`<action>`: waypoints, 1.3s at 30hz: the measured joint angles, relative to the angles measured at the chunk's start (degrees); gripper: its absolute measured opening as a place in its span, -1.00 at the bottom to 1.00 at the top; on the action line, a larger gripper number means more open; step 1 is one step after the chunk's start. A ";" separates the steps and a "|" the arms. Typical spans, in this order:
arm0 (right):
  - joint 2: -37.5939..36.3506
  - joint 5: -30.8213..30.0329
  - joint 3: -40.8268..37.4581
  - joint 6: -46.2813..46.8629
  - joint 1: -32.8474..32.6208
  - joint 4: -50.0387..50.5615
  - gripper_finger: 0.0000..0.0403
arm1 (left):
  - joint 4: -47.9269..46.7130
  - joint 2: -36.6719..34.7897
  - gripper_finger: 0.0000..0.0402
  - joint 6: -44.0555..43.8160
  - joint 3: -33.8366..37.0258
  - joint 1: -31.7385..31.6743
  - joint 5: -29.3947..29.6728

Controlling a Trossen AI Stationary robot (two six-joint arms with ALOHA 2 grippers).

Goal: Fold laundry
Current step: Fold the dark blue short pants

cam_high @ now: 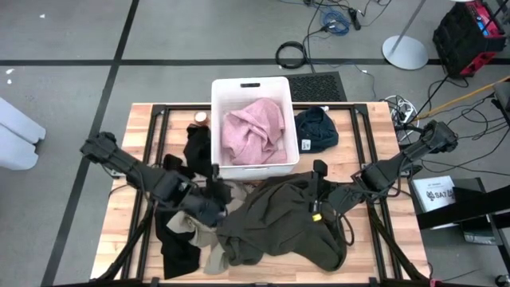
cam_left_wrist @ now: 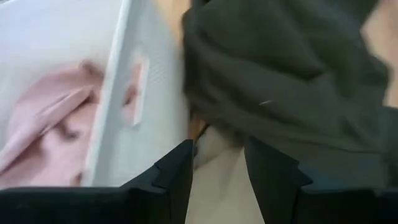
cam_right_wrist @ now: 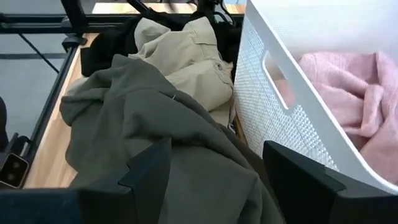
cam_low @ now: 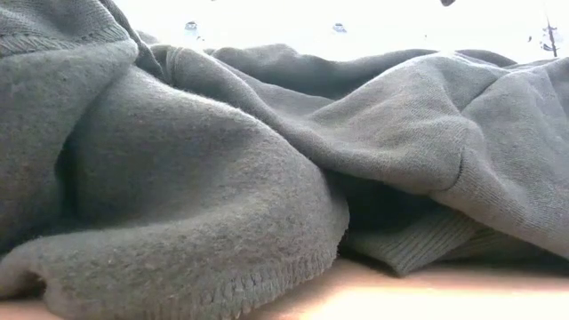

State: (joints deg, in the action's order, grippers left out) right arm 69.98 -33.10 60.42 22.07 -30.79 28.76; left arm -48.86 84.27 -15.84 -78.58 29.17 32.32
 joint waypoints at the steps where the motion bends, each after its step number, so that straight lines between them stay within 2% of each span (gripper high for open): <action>1: -0.03 -0.06 0.00 1.08 0.00 0.82 0.20 | 3.33 -0.30 -0.23 1.47 2.00 0.54 -0.01; 4: -0.03 -3.94 0.00 4.44 0.09 3.65 0.20 | 15.11 -0.79 -0.23 7.29 8.48 1.26 -0.46; 10: -0.86 -23.53 -0.02 9.44 2.61 5.46 0.20 | 32.57 -0.77 -0.23 17.89 18.15 -1.65 -7.09; 12: -1.76 -26.30 -0.02 9.29 5.58 4.54 0.20 | 35.32 -0.75 -0.23 19.46 19.34 -3.64 -10.57; 14: -3.23 -26.63 -0.02 8.40 9.84 4.04 0.20 | 37.99 -0.76 -0.23 20.86 19.41 -5.61 -14.55; 16: -5.14 -24.95 0.44 8.43 14.52 4.94 0.20 | 40.71 -0.79 -0.23 22.45 19.38 -7.16 -18.66; 20: -10.01 -17.61 2.29 8.31 26.02 7.24 0.20 | 45.66 -0.79 -0.23 26.27 19.36 -10.08 -26.96; 26: -14.10 -9.22 2.66 4.00 44.40 9.48 0.20 | 49.66 -0.79 -0.23 29.78 19.34 -14.61 -36.86; 31: -10.17 4.72 2.69 1.97 58.90 14.97 0.20 | 51.55 -0.79 -0.23 29.78 19.34 -18.66 -43.41; 35: -4.27 9.94 2.67 0.08 67.26 17.51 0.20 | 51.15 -0.79 -0.23 28.65 19.34 -20.56 -45.63; 39: 2.71 15.35 2.68 -2.37 72.70 16.21 0.20 | 51.18 -0.79 -0.23 25.71 19.34 -20.68 -45.84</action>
State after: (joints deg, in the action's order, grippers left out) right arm 72.69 -17.76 63.10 19.70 41.92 44.96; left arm 2.33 83.48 9.87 -59.24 8.49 -13.52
